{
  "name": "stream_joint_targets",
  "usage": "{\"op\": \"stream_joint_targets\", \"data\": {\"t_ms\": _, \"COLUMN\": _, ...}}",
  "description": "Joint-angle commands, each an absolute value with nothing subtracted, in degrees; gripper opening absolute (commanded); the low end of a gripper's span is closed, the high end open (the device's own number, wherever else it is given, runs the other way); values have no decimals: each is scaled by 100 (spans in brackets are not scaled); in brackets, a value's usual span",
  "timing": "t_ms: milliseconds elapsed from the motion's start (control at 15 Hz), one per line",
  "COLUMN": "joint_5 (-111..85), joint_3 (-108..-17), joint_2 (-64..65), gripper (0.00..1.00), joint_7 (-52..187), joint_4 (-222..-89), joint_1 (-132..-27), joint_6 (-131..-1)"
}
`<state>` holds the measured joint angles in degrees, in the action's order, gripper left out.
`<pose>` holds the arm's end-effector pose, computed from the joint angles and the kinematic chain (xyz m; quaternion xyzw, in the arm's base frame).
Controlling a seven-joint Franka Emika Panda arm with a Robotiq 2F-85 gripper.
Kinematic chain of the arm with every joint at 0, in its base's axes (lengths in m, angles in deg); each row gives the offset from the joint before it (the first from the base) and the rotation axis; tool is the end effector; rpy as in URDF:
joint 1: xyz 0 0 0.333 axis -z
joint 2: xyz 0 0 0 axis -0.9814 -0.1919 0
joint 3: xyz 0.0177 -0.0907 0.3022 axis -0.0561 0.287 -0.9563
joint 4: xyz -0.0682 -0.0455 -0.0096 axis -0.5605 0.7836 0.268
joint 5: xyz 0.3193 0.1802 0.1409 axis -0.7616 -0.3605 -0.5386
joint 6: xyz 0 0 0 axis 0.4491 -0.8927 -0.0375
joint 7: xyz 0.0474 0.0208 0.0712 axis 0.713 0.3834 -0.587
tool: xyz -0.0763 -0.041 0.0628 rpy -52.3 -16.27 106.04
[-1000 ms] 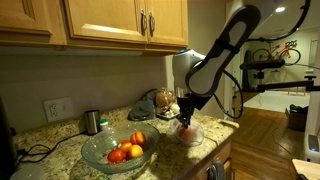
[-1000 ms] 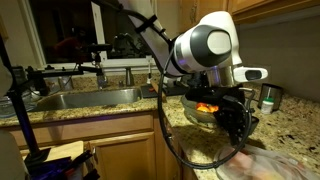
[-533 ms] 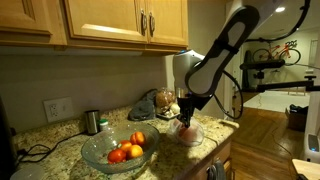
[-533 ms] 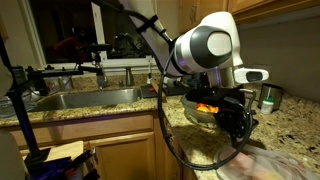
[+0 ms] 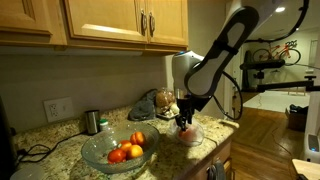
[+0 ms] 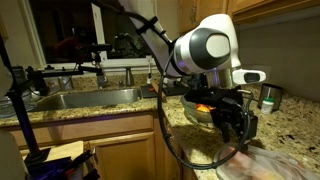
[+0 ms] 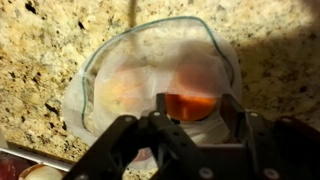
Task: Take one peach from the plastic and put it in the glass bowl
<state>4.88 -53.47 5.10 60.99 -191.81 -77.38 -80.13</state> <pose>0.5384 -0.1317 0.2882 0.9869 -0.0718 0.0644 0.1293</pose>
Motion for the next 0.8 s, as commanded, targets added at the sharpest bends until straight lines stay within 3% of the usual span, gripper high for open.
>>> {"op": "stream_joint_targets", "data": {"t_ms": 0, "joint_5": 358, "joint_3": -5473, "joint_2": 460, "gripper": 44, "joint_7": 6288, "joint_4": -19078, "joint_1": -7622, "joint_6": -7829}}
{"op": "stream_joint_targets", "data": {"t_ms": 133, "joint_5": 370, "joint_3": -5474, "joint_2": 431, "gripper": 63, "joint_7": 6284, "joint_4": -19056, "joint_1": -7628, "joint_6": -7826}}
{"op": "stream_joint_targets", "data": {"t_ms": 200, "joint_5": 384, "joint_3": -5470, "joint_2": 418, "gripper": 60, "joint_7": 6277, "joint_4": -19045, "joint_1": -7632, "joint_6": -7827}}
{"op": "stream_joint_targets", "data": {"t_ms": 467, "joint_5": 574, "joint_3": -5393, "joint_2": 429, "gripper": 71, "joint_7": 6169, "joint_4": -18989, "joint_1": -7660, "joint_6": -7824}}
{"op": "stream_joint_targets", "data": {"t_ms": 733, "joint_5": 680, "joint_3": -5348, "joint_2": 417, "gripper": 67, "joint_7": 6122, "joint_4": -18925, "joint_1": -7649, "joint_6": -7811}}
